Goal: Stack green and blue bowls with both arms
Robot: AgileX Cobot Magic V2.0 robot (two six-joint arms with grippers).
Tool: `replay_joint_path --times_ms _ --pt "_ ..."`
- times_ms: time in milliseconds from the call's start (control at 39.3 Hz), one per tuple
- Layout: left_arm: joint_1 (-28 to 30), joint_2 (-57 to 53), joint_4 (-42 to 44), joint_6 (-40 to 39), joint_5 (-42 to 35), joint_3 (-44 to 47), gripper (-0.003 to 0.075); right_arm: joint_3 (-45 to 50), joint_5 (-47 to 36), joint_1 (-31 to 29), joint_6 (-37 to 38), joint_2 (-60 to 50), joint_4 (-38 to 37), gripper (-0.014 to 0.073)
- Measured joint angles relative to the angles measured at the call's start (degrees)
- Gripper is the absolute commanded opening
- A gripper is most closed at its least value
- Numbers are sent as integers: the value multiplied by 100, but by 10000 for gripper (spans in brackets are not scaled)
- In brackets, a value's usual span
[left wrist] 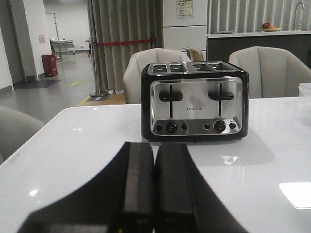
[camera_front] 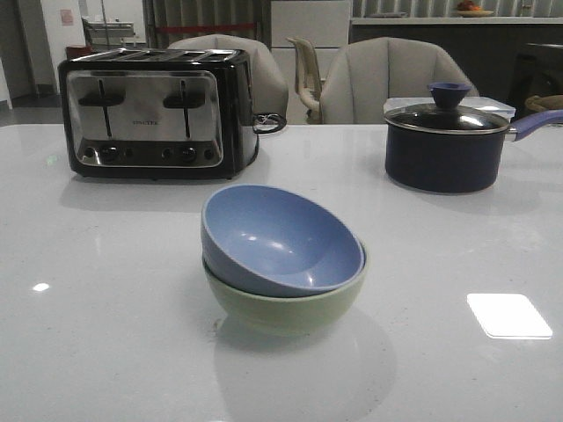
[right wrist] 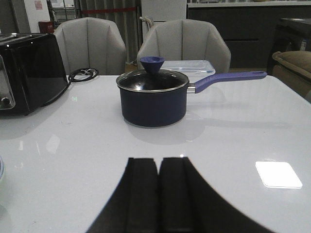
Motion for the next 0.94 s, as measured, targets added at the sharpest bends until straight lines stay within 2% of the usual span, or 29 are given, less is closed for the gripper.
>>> replay_joint_path --times_ms 204,382,941 --pt "0 0 0 0 0 0 101 0 -67 0 -12 -2 -245 34" --pt "0 0 0 0 0 0 101 0 246 0 -15 -2 -261 34" --pt "0 0 0 5 0 0 101 0 313 0 -24 -2 -283 34"
